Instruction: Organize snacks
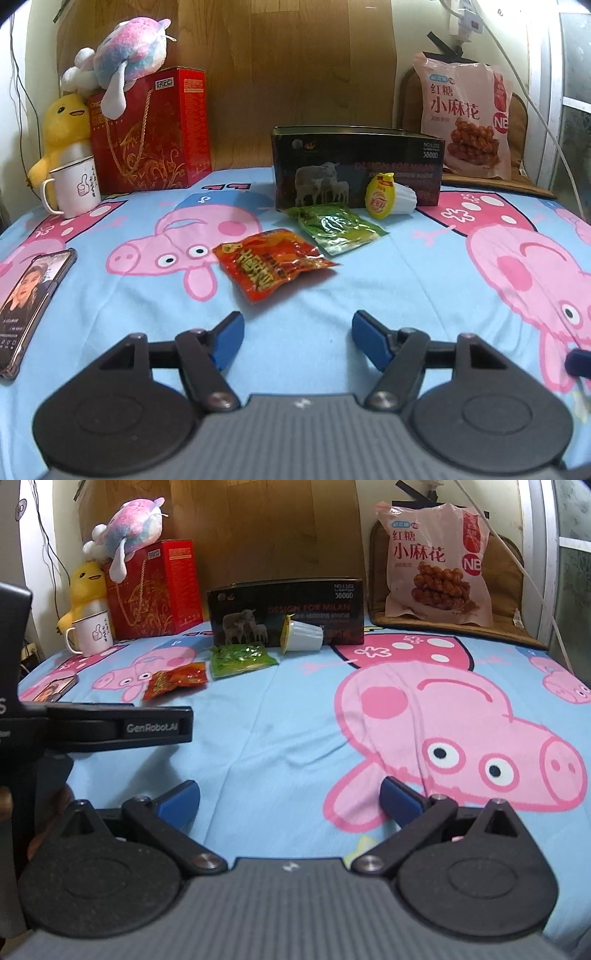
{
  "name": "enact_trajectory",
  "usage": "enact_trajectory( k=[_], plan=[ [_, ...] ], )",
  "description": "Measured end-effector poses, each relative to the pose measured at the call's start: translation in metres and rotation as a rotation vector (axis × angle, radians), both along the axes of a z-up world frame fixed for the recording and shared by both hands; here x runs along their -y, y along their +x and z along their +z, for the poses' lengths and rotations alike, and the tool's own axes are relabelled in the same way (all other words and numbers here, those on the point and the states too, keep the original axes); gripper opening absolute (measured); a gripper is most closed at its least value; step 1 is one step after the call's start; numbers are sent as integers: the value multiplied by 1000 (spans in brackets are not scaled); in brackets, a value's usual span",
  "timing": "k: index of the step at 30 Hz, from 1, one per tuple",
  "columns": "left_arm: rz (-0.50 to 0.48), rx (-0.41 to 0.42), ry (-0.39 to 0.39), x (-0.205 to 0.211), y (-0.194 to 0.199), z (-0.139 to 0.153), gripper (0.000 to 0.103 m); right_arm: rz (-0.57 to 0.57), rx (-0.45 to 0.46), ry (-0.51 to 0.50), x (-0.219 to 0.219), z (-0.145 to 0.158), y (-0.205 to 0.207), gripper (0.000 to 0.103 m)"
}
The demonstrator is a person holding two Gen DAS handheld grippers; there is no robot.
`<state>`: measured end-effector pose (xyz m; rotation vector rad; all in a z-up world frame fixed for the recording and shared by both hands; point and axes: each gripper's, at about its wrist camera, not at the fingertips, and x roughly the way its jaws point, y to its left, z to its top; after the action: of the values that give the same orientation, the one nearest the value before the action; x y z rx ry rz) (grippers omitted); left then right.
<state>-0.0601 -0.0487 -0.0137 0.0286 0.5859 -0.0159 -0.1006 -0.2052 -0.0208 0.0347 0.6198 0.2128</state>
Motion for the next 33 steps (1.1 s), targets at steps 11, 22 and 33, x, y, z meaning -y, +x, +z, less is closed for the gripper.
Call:
enact_trajectory(
  k=[11,22,33],
  plan=[
    [56,-14,-15,-2,-28,-1,85,-5,-22,4,3,-1,-26,103],
    [68,-17,-26,-4,-52,-6,102,-44,-18,-30,0,-3,-33,103],
    [86,-30,-34,-3,-55,-5,102,-109,-22,-42,8,-4,-33,103]
  ],
)
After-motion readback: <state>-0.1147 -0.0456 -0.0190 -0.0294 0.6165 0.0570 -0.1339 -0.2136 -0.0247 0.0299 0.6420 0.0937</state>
